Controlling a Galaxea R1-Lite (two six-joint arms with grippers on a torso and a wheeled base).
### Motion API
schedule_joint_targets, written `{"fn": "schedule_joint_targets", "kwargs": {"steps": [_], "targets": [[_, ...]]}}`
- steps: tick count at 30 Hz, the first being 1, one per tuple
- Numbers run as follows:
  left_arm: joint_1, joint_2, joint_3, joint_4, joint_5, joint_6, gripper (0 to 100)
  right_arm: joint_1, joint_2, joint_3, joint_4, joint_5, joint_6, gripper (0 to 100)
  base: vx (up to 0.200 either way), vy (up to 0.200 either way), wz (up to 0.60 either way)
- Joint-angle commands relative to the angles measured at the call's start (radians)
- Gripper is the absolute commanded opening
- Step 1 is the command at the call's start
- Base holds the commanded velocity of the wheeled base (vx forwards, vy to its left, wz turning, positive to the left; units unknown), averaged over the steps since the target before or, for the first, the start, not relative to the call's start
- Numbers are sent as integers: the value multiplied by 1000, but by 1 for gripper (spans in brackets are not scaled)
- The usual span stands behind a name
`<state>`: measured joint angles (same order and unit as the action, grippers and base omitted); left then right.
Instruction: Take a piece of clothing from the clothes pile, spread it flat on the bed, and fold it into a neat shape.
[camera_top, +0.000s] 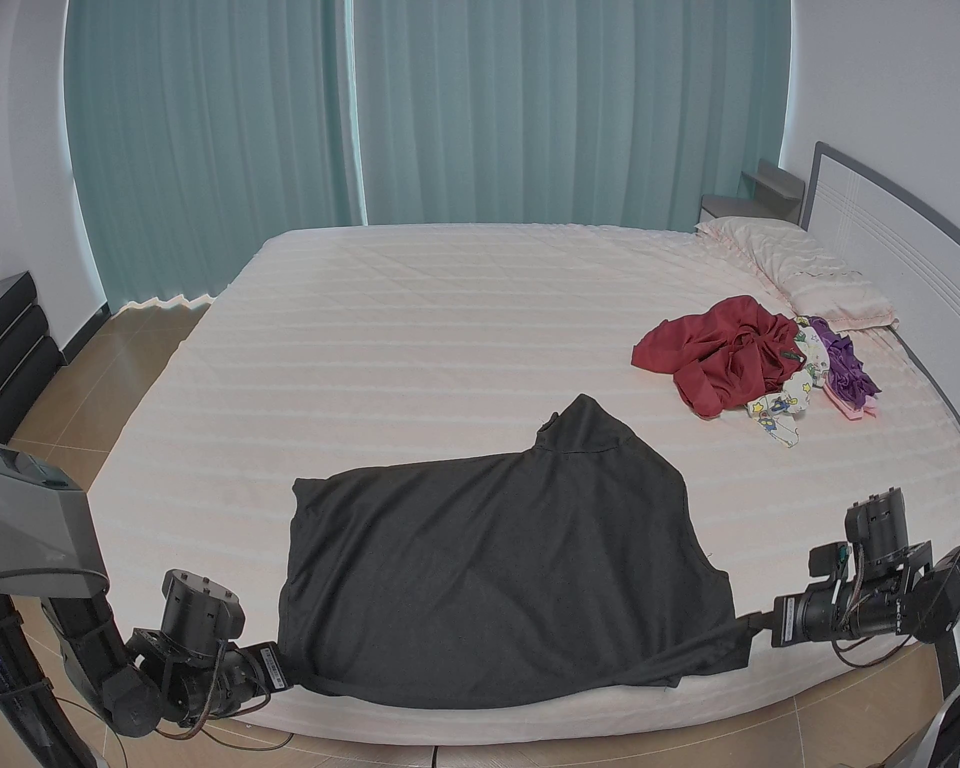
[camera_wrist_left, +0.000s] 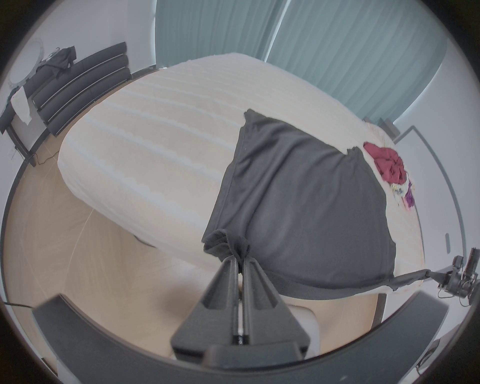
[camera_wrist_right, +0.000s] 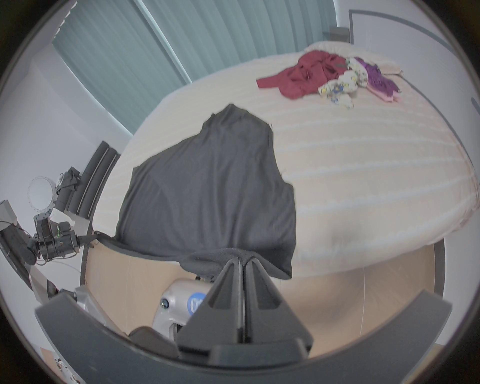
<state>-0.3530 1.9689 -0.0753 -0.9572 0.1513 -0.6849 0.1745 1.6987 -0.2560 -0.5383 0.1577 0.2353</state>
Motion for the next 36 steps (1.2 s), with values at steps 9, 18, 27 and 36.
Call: {"fn": "schedule_joint_targets", "kwargs": {"steps": [9, 18, 27, 36], "targets": [[78, -25, -81, -2, 7, -39, 0, -7, -25, -131, -6, -7, 6, 0, 0, 0, 0], [108, 16, -147, -2, 5, -44, 0, -1, -10, -212, 1, -20, 4, 0, 0, 0, 0], [131, 102, -227, -2, 5, -44, 0, 0, 41, -293, 34, -35, 4, 0, 0, 0, 0], [141, 180, -317, -2, 5, -44, 0, -9, 133, -388, 58, -50, 6, 0, 0, 0, 0]]}}
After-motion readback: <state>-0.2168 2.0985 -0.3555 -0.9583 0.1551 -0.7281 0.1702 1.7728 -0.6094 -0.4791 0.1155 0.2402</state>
